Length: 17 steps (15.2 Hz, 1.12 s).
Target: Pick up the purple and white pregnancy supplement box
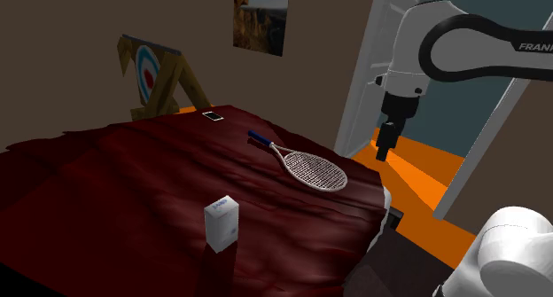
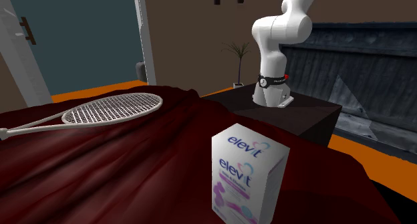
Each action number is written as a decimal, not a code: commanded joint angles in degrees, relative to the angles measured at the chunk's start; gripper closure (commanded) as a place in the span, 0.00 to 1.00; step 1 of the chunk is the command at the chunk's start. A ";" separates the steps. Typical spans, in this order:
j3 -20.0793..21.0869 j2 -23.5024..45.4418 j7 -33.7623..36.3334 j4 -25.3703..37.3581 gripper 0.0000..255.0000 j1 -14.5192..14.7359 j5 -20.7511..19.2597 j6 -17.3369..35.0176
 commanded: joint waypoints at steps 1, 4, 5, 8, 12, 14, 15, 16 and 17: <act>0.00 0.00 0.00 0.00 0.00 0.00 0.00 0.00; 0.24 5.71 -2.79 1.11 0.00 1.75 0.27 4.76; 0.35 7.65 -3.72 1.60 0.00 2.32 0.37 6.24; 0.81 13.49 -6.49 3.45 0.00 3.98 0.69 10.39; 1.68 21.26 -10.10 6.66 0.00 6.03 1.10 15.16; 2.24 25.10 -11.86 8.56 0.00 7.00 1.26 17.22; 2.53 27.00 -12.72 9.57 0.00 7.48 1.33 18.16; 2.85 28.90 -13.57 10.63 0.00 7.94 1.38 19.05; 3.19 30.78 -14.40 11.72 0.00 8.39 1.41 19.89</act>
